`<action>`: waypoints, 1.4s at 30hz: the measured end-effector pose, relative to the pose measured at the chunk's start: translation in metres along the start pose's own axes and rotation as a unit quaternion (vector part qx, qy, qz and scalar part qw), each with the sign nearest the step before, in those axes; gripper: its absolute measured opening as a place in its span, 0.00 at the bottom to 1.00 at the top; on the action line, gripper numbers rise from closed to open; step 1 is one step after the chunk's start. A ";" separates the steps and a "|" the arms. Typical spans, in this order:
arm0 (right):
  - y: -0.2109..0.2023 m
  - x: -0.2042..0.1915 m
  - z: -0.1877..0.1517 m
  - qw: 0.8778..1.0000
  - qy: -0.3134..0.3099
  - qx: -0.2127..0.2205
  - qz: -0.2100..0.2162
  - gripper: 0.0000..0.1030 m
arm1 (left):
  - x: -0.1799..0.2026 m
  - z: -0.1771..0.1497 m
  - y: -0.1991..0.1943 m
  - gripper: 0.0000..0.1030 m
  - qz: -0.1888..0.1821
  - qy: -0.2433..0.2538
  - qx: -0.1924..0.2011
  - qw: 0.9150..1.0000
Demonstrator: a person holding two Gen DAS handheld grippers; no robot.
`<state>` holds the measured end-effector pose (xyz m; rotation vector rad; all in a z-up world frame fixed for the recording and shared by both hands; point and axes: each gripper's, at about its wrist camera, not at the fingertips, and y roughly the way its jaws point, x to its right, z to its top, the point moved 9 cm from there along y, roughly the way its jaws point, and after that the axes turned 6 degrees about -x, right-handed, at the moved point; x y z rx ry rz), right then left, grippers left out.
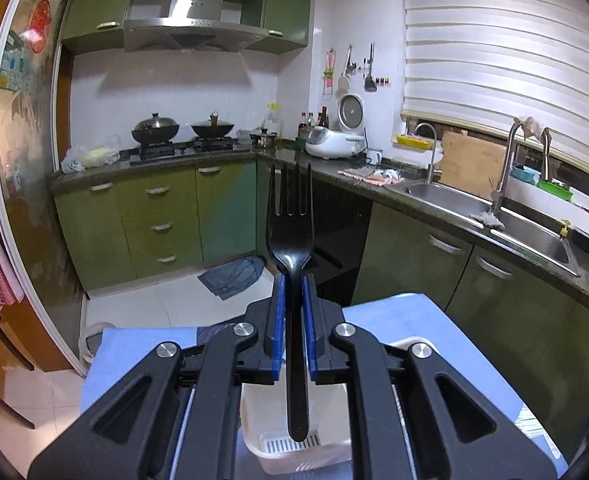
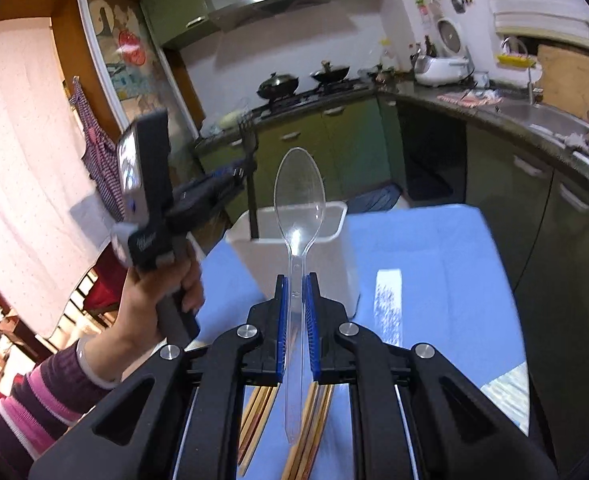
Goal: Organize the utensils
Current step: 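Drop the fork into the white caddy with the left tool while the right tool carries the spoon there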
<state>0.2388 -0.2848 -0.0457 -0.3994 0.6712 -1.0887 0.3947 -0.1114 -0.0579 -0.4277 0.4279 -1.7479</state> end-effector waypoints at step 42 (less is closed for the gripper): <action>0.122 0.009 0.079 0.986 -0.042 0.126 -0.099 0.18 | -0.041 -0.050 -0.109 0.20 -0.035 -0.009 -0.026 0.999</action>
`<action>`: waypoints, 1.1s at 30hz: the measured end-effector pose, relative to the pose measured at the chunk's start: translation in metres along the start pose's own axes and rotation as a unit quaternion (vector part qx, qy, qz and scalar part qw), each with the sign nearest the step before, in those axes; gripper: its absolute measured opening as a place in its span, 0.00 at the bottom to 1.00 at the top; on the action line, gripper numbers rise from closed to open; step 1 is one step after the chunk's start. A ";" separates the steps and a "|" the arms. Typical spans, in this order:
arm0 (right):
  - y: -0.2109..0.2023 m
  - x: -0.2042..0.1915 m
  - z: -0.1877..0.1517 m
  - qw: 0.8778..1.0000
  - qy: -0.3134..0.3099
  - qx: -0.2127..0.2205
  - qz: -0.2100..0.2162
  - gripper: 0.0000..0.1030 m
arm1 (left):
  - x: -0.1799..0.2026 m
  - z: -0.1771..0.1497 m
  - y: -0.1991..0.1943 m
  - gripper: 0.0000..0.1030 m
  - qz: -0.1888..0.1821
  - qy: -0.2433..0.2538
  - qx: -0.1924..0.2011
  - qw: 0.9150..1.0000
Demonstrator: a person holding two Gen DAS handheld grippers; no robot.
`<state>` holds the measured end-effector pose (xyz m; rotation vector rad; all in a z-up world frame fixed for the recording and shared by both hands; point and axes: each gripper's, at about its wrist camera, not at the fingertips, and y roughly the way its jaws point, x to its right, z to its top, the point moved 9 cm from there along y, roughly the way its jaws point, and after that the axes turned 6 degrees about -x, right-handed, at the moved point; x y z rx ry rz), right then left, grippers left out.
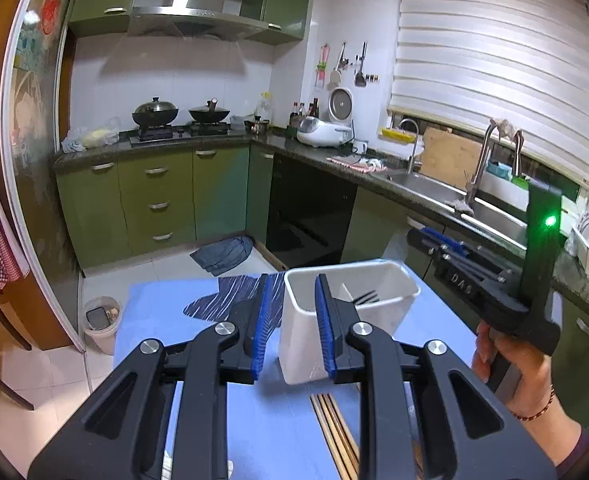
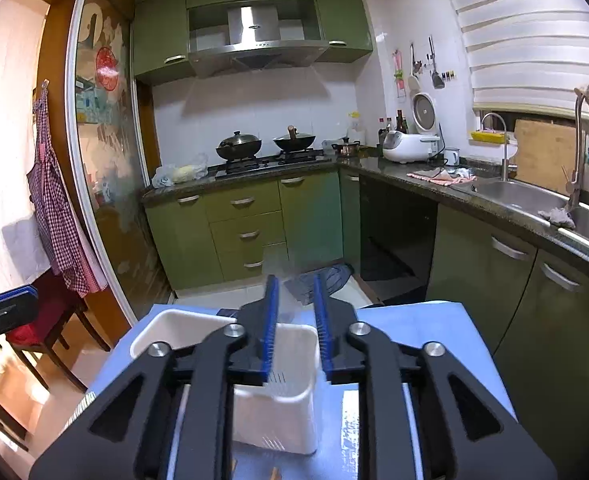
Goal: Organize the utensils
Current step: 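Release the clear spoon into the white caddy with the right tool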
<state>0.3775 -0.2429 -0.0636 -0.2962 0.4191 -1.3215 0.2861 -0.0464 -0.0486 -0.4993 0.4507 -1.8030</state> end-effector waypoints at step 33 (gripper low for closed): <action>-0.043 0.069 -0.135 0.989 0.026 -0.145 -0.021 0.28 | 0.017 -0.170 0.138 0.17 0.030 -0.042 -0.365 0.930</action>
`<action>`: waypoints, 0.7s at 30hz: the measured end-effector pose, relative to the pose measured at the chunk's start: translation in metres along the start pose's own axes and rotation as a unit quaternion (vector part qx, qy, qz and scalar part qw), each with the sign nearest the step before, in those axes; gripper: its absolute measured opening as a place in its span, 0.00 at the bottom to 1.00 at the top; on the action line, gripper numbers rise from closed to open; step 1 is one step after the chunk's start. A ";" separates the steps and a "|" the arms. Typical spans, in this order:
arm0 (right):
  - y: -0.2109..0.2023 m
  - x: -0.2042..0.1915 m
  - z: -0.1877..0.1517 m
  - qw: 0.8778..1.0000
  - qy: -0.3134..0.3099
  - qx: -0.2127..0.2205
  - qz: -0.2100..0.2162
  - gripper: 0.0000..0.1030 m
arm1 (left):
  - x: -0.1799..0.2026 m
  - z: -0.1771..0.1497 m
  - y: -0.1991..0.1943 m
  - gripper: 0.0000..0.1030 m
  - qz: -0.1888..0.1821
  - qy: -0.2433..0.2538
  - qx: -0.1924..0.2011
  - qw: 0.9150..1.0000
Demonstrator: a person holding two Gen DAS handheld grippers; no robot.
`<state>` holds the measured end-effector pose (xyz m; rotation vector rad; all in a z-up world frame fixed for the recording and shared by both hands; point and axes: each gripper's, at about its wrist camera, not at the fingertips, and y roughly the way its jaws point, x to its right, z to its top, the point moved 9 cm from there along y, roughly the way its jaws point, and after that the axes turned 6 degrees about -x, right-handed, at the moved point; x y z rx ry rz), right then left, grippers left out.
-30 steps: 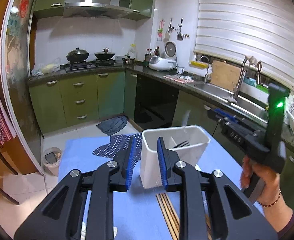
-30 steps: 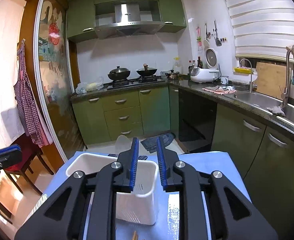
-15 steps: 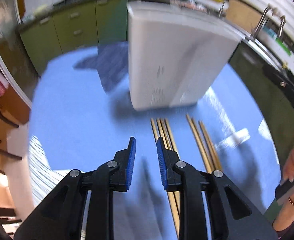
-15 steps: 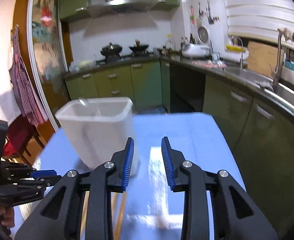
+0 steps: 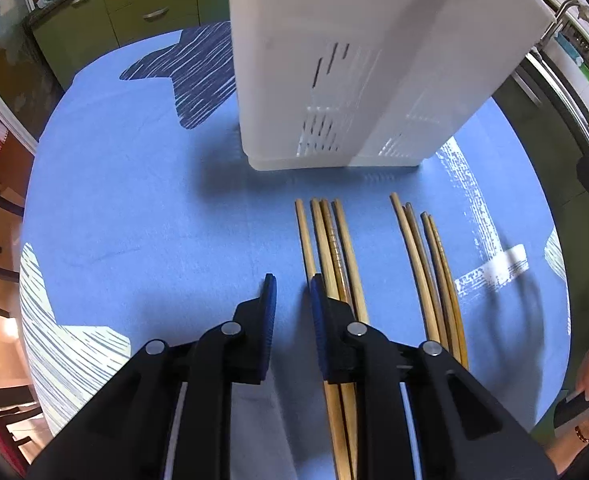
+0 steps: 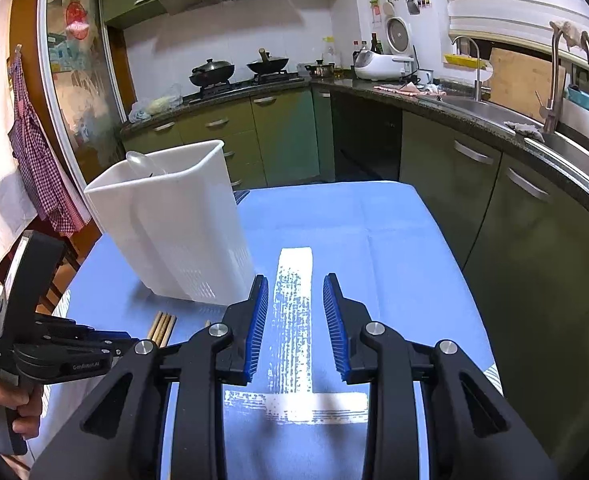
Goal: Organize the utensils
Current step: 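Release the clear spoon into the white caddy with the right tool, then grasp one wooden chopstick with the left tool while the right tool grasps another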
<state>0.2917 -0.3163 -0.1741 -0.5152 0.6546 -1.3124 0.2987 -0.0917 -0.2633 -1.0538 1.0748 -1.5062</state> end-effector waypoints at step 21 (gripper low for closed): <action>0.063 -0.046 -0.057 0.977 -0.029 -0.203 0.054 0.28 | -0.005 -0.003 -0.034 0.06 0.002 0.009 0.046 0.999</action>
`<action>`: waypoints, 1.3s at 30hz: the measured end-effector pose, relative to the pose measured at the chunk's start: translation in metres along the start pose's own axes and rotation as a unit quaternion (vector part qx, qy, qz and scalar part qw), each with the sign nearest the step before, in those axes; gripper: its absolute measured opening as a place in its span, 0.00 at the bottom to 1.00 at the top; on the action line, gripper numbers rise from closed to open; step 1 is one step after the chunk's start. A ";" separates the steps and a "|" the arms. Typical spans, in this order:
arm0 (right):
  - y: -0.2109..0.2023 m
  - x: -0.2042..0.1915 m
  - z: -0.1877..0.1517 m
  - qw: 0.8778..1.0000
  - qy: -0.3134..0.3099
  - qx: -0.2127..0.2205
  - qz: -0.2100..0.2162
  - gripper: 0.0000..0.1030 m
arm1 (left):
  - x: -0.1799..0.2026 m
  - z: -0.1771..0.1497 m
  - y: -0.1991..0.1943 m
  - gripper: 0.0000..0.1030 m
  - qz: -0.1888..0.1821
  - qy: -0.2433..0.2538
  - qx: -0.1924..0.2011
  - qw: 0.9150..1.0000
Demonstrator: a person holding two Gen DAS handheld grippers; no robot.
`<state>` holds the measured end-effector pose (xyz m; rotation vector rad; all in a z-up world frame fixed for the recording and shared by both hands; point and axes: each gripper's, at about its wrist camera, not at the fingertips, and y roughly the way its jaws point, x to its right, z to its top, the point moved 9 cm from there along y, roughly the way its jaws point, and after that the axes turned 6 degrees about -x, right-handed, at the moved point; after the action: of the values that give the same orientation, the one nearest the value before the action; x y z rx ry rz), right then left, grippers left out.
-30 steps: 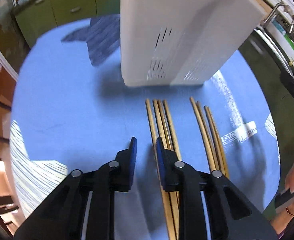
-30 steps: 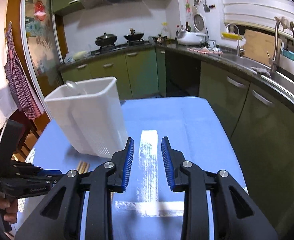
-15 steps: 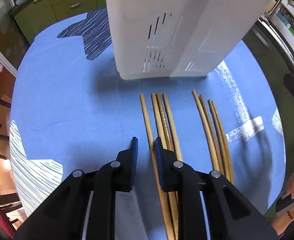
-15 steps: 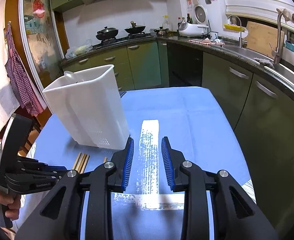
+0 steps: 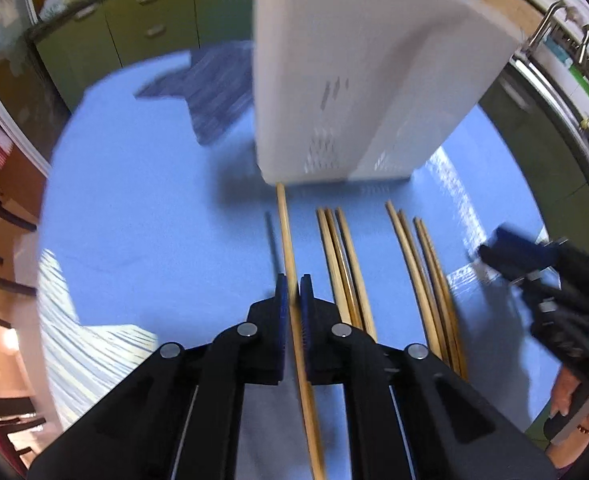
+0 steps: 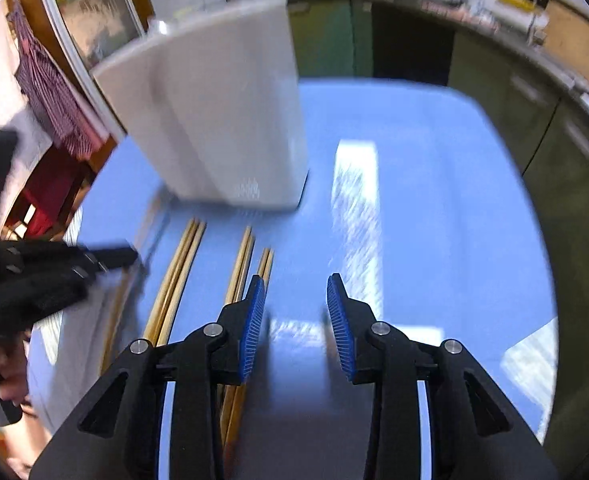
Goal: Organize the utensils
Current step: 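Grasp one wooden chopstick with the left tool while the right tool grasps another, then lift the chopsticks upright and carry them over the white caddy with both tools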
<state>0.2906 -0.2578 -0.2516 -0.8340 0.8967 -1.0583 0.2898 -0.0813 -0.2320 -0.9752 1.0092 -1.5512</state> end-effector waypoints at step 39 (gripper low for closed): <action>-0.024 -0.017 0.007 1.000 0.000 0.029 0.006 0.06 | -0.014 -0.007 -0.101 0.06 0.006 0.023 0.162 0.986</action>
<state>0.2849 -0.2474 -0.2235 -0.7787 0.8656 -1.0684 0.2544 -0.0521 -0.1411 -0.7073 0.7605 -1.6698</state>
